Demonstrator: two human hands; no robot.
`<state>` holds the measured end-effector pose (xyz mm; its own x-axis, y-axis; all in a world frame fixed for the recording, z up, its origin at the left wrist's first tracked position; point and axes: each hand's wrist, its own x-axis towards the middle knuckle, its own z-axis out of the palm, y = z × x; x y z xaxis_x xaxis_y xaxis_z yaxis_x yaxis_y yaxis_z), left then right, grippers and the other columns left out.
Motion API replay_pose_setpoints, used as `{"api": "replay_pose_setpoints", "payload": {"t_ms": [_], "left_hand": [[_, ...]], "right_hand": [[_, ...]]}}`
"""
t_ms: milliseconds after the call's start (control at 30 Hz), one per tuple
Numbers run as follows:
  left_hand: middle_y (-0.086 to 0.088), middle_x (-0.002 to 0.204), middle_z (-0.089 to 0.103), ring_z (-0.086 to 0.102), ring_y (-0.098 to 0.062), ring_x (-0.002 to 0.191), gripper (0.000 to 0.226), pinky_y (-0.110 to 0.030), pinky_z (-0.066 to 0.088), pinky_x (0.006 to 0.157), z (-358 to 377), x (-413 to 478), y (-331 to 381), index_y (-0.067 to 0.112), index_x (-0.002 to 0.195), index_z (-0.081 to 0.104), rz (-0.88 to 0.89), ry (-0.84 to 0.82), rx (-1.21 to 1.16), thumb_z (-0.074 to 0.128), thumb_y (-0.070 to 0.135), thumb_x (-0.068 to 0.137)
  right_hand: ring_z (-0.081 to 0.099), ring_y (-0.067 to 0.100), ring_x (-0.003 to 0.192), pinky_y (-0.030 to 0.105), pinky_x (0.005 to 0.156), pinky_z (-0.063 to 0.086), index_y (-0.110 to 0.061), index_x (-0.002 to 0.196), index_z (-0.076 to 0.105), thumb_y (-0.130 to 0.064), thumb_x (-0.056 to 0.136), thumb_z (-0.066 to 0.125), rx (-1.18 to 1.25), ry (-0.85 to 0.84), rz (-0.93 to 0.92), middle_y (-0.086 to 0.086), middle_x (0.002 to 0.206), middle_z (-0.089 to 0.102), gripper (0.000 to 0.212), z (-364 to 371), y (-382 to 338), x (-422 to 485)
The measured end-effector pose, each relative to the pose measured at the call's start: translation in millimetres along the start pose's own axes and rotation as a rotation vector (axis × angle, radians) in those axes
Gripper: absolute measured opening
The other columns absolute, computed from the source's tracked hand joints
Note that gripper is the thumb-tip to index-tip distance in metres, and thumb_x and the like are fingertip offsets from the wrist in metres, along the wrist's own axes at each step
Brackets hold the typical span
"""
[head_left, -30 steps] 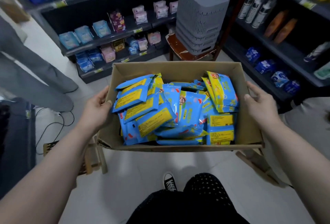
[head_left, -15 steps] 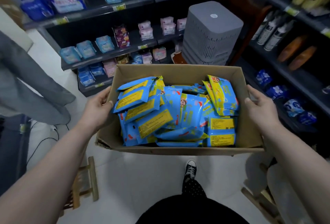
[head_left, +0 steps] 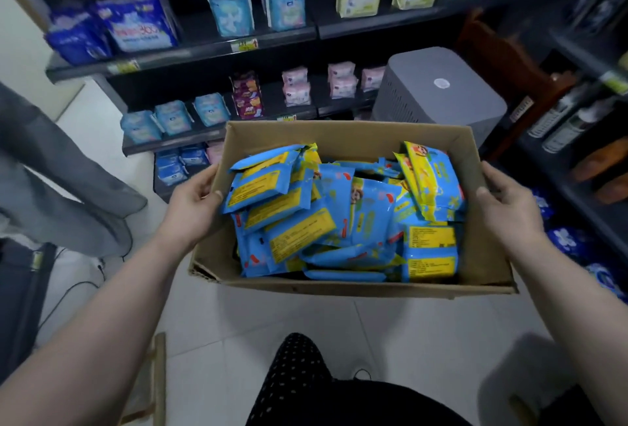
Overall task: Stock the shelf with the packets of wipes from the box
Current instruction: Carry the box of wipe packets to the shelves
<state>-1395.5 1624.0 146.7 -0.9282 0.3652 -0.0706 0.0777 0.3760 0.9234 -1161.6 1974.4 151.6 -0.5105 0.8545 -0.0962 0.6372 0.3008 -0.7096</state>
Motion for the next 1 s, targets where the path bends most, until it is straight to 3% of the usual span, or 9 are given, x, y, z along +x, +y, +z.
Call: {"api": "replay_pose_setpoints", "payload": {"t_ms": [100,200,333,500,567,633,767,900,1000], "left_hand": [[0.033,0.085,0.066,0.062,0.014,0.083,0.053,-0.003,0.045,0.066,-2,49,5,0.022,0.129,0.051,0.019,-0.025,0.003,0.042,-0.012,0.09],[0.025,0.099,0.065,0.063,-0.002,0.098,0.055,-0.005,0.046,0.071,-7,105,8,0.026,0.129,0.052,0.024,-0.097,0.006,0.041,-0.012,0.09],[0.032,0.102,0.066,0.06,0.01,0.097,0.059,-0.009,0.046,0.078,-13,176,24,0.038,0.121,0.055,0.137,-0.186,0.078,0.043,-0.008,0.087],[0.018,0.11,0.066,0.061,0.006,0.099,0.058,-0.032,0.048,0.097,-3,259,44,0.038,0.122,0.055,0.168,-0.26,0.062,0.042,-0.008,0.089],[0.031,0.098,0.065,0.058,0.018,0.087,0.059,-0.017,0.047,0.089,8,280,60,0.039,0.114,0.055,0.202,-0.292,0.052,0.04,-0.012,0.088],[0.038,0.088,0.064,0.057,0.02,0.085,0.061,-0.007,0.046,0.079,18,298,74,0.038,0.114,0.055,0.248,-0.334,0.057,0.04,-0.015,0.087],[0.011,0.117,0.066,0.06,-0.004,0.108,0.065,-0.031,0.048,0.095,46,334,88,0.03,0.129,0.057,0.318,-0.422,0.079,0.041,-0.012,0.083],[0.019,0.112,0.067,0.061,-0.002,0.107,0.071,-0.025,0.049,0.087,82,358,110,0.051,0.11,0.061,0.345,-0.498,0.068,0.04,-0.012,0.084],[0.024,0.107,0.066,0.061,0.005,0.101,0.066,-0.014,0.05,0.079,111,374,127,0.045,0.113,0.059,0.324,-0.527,0.05,0.04,-0.012,0.086]], "right_hand": [[0.062,0.022,0.108,0.044,0.096,0.048,-0.038,0.134,0.046,-0.027,0.087,0.052,-0.002,0.02,0.011,0.001,0.113,0.068,0.049,11,-30,22],[0.062,0.024,0.105,0.042,0.094,0.048,-0.037,0.133,0.048,-0.022,0.089,0.052,0.0,0.071,0.036,0.004,0.11,0.069,0.047,26,-55,45],[0.062,0.024,0.105,0.041,0.093,0.048,-0.034,0.133,0.05,-0.019,0.089,0.052,0.025,0.137,0.077,0.005,0.11,0.068,0.047,42,-81,71],[0.061,0.019,0.094,0.04,0.088,0.048,-0.031,0.135,0.049,-0.018,0.091,0.051,0.067,0.236,0.115,0.004,0.109,0.068,0.045,51,-97,97],[0.06,0.017,0.089,0.039,0.086,0.048,-0.032,0.135,0.049,-0.019,0.092,0.05,0.072,0.278,0.139,0.002,0.103,0.067,0.045,50,-101,106],[0.061,0.017,0.088,0.038,0.084,0.049,-0.036,0.134,0.048,-0.021,0.09,0.05,0.079,0.319,0.161,0.001,0.098,0.068,0.046,49,-101,115],[0.063,0.021,0.088,0.041,0.082,0.052,-0.042,0.133,0.046,-0.025,0.089,0.051,0.088,0.384,0.209,0.0,0.091,0.07,0.048,39,-93,133],[0.064,0.024,0.094,0.044,0.085,0.051,-0.037,0.135,0.047,-0.022,0.089,0.051,0.093,0.421,0.248,-0.008,0.084,0.065,0.048,27,-85,156],[0.063,0.026,0.097,0.043,0.087,0.051,-0.037,0.134,0.047,-0.023,0.089,0.051,0.087,0.451,0.287,-0.004,0.09,0.064,0.047,17,-78,177]]}}
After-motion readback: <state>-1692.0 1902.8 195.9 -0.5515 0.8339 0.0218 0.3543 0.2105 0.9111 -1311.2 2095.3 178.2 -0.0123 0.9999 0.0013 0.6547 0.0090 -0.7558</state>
